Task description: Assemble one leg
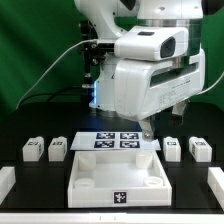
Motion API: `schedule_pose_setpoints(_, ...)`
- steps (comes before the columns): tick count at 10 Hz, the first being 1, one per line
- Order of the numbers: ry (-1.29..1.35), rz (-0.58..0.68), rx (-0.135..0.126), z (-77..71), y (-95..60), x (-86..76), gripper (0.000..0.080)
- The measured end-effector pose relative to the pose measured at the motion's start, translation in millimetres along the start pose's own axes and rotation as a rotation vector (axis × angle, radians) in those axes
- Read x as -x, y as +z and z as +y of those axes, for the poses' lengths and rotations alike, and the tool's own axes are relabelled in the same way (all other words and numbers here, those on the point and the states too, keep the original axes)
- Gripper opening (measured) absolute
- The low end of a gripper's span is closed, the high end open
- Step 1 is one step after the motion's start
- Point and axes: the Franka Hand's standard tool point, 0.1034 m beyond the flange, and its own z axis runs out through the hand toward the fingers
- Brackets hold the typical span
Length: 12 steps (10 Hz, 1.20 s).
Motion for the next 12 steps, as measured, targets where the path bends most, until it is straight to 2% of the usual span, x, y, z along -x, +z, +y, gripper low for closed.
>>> schedule_pose_setpoints(6,-0.043,0.004,0.003,-1.6,1.7,0.9,0.065)
schedule_pose_setpoints(7,-0.064,0.02,0.018,-14.3,8.8,10.5,0.065)
schedule_pose_setpoints(8,-0.216,0.015,0.02,-28.3,17.9,28.8,0.065)
schedule_pose_setpoints(9,-0.375,0.003,0.015,-35.3,24.7,47.9,0.065)
schedule_pose_setpoints(11,-0.676,0.008,0.063,-30.1,28.3,72.4,0.065)
schedule_pose_setpoints(12,-0.772,0.007,0.07,-23.8,30.1,82.2,0.065)
